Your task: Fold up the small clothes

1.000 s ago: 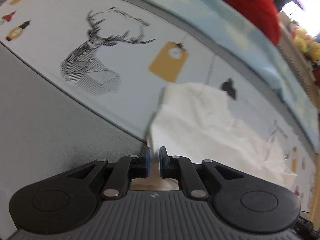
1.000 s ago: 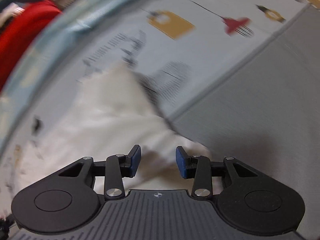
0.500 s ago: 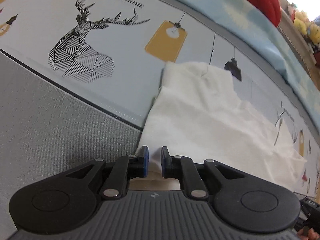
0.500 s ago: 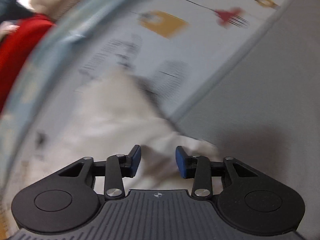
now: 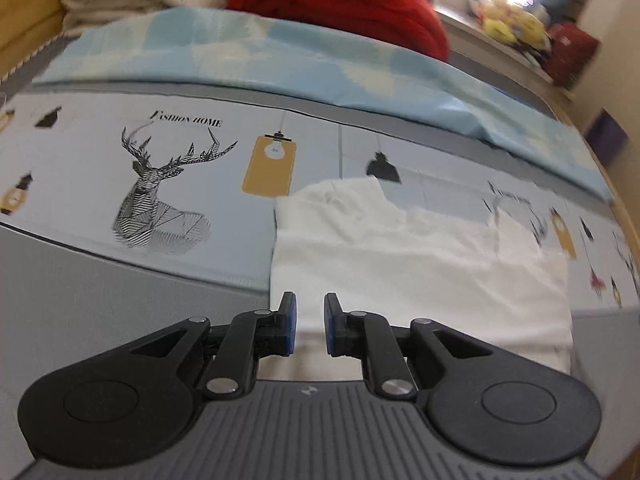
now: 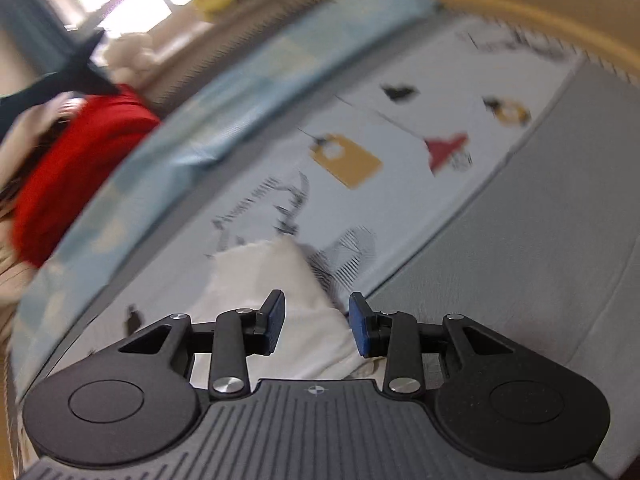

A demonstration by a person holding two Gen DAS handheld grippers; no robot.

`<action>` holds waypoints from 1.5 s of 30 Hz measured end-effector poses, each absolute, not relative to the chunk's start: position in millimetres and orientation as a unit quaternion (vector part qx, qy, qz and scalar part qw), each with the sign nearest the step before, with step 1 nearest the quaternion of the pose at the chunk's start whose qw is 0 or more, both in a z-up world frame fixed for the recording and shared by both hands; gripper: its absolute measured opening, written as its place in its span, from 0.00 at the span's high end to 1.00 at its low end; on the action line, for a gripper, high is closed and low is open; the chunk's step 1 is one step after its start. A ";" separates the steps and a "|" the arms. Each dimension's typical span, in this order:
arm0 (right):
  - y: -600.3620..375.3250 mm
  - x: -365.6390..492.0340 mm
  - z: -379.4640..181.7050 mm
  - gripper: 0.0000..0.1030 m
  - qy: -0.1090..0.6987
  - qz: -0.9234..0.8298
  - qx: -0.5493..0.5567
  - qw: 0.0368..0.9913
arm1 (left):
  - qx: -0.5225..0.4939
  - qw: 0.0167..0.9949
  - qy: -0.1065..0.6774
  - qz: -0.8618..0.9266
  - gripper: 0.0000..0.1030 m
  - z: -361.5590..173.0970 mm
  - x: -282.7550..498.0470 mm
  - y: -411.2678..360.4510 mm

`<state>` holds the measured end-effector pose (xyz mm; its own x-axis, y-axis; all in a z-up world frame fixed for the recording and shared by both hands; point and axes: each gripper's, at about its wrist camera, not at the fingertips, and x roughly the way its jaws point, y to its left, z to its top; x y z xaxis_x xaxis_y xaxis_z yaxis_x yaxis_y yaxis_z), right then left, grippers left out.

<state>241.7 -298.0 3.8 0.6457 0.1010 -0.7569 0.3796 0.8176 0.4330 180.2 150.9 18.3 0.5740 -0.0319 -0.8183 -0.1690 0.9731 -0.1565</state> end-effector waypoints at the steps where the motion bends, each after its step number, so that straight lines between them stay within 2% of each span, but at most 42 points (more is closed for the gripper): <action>1: -300.4 230.8 16.0 0.64 0.405 -0.063 0.283 0.867 | -0.098 0.884 0.457 0.029 0.84 24.8 164.8 149.0; 7: -316.1 145.5 50.5 0.60 0.381 0.020 0.218 0.898 | -0.078 0.888 0.454 -0.018 0.83 26.1 67.5 142.9; 12: -330.3 72.0 0.3 0.60 0.430 0.009 0.191 0.882 | -0.096 0.862 0.497 -0.027 0.83 -29.6 2.8 143.7; 17: -336.4 42.1 -59.3 0.60 0.509 -0.001 0.199 0.838 | -0.086 0.835 0.543 -0.038 0.83 -56.9 -13.6 146.7; 23: -336.3 40.2 -92.4 0.60 0.550 -0.005 0.177 0.816 | -0.092 0.797 0.597 -0.022 0.82 -83.7 -16.6 150.7; 31: -322.6 40.8 -117.1 0.60 0.596 -0.002 0.129 0.793 | -0.081 0.789 0.609 0.001 0.81 -90.6 -21.5 145.2; 45: -318.4 38.6 -117.0 0.58 0.601 0.007 0.111 0.792 | -0.066 0.782 0.620 0.019 0.81 -94.9 -25.6 144.5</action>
